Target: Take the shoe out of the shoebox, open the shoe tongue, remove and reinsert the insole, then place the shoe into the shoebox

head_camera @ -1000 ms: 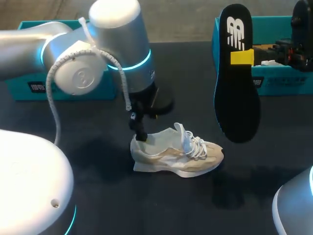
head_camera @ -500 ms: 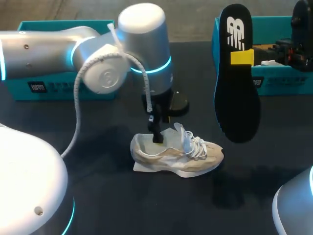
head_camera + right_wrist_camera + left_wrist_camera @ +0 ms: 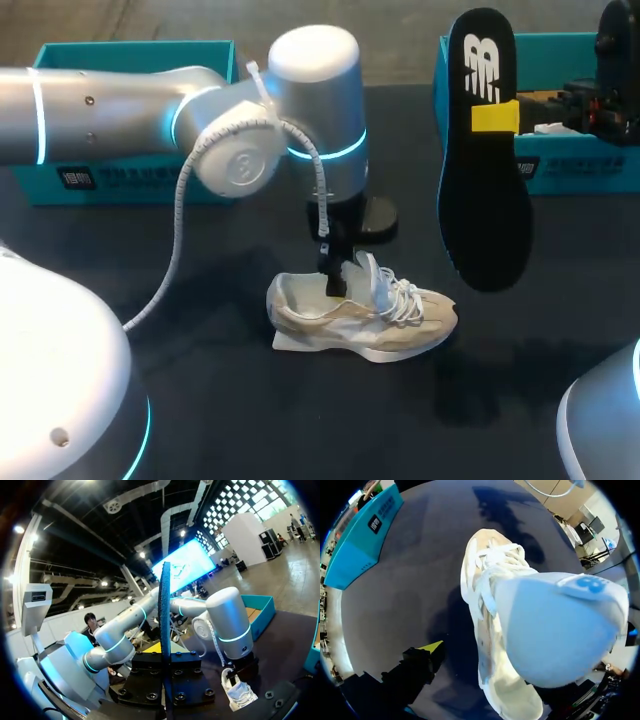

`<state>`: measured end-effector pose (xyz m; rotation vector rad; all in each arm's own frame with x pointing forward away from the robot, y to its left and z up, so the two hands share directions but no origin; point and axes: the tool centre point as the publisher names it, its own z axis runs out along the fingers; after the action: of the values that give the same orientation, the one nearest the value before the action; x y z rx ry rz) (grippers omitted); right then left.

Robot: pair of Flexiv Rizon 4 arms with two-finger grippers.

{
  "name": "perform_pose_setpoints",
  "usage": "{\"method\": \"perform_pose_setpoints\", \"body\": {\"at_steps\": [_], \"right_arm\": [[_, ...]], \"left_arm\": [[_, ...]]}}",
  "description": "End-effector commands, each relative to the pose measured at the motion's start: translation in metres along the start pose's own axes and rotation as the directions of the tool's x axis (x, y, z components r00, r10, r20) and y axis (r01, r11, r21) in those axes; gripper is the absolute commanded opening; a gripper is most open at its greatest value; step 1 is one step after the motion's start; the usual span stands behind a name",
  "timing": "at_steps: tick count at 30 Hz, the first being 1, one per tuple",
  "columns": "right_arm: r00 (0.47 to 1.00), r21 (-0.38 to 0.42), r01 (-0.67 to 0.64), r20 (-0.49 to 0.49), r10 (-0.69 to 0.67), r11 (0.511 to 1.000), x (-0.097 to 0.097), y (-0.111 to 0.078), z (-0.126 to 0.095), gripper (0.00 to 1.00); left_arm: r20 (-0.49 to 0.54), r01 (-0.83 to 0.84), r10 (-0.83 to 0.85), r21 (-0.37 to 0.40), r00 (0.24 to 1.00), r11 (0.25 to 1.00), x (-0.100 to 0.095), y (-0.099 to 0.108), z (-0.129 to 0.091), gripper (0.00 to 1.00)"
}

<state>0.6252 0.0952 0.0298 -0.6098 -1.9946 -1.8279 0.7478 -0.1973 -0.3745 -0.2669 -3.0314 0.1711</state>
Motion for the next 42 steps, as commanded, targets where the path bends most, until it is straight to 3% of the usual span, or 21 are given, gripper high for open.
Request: {"method": "perform_pose_setpoints", "body": {"at_steps": [1,5,10,14,15,32,42], "right_arm": [[1.000,0.003,-0.002,0.000,0.002,1.000,-0.001,0.001,0.002,0.00],[1.000,0.003,-0.002,0.000,0.002,1.000,-0.001,0.001,0.002,0.00],[1.000,0.003,-0.002,0.000,0.002,1.000,-0.001,0.001,0.002,0.00],[1.000,0.003,-0.002,0.000,0.002,1.000,-0.001,0.001,0.002,0.00],[1.000,0.003,-0.002,0.000,0.002,1.000,-0.001,0.001,0.002,0.00],[1.000,0.003,-0.002,0.000,0.002,1.000,-0.001,0.001,0.002,0.00],[1.000,0.003,-0.002,0.000,0.002,1.000,-0.001,0.001,0.002,0.00]], "left_arm": [[-0.002,0.002,-0.002,-0.004,1.000,1.000,-0.001,-0.002,0.005,0.77],[-0.008,0.002,-0.002,-0.007,1.000,1.000,0.000,-0.002,0.007,0.64],[-0.016,0.003,-0.003,-0.009,1.000,1.000,0.001,0.000,0.010,0.34],[-0.021,0.006,-0.007,-0.010,1.000,1.000,0.000,0.001,0.010,0.03],[-0.021,0.008,-0.008,-0.009,1.000,1.000,0.000,0.001,0.010,0.00],[0.011,-0.120,0.120,0.016,0.993,0.993,0.009,0.003,-0.019,0.00],[0.069,-0.289,0.291,-0.036,0.954,0.957,0.022,0.011,-0.042,0.00]]}}
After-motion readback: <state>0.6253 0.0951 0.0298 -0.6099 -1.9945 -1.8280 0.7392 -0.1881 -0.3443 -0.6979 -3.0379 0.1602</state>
